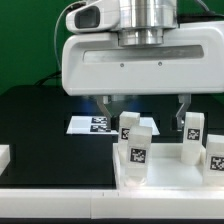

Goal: Assemble square table

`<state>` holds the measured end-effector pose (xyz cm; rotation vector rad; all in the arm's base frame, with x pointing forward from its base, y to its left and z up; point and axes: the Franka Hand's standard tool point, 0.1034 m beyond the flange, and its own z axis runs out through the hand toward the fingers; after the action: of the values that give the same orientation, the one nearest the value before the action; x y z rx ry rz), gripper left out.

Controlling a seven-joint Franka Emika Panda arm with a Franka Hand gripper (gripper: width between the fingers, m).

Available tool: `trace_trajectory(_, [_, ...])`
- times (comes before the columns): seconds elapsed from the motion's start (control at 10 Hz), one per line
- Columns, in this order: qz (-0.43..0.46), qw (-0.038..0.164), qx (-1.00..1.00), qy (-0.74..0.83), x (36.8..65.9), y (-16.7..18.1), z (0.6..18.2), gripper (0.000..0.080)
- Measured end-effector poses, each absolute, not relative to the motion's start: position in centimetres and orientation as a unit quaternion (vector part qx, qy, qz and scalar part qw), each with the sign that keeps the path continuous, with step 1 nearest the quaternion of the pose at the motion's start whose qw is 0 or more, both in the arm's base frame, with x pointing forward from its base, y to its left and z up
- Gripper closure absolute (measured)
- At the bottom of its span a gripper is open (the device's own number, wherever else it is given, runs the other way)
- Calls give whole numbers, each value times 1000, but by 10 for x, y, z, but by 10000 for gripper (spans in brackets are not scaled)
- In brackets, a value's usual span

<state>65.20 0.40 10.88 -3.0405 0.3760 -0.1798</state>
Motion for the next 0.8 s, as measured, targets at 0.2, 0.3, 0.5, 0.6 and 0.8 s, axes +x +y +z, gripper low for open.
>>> trace_trajectory(0.2, [4, 40, -992, 121, 650, 3, 96, 150])
trace_trajectory(0.3, [1, 38, -992, 121, 648, 2, 92, 150])
trace_trajectory(0.5, [6, 35, -992, 122, 643, 2, 87, 150])
trace_trajectory(0.6, [6, 35, -991, 127, 643, 2, 87, 264])
trace_trajectory(0.8, [6, 32, -990, 135, 643, -1, 87, 510])
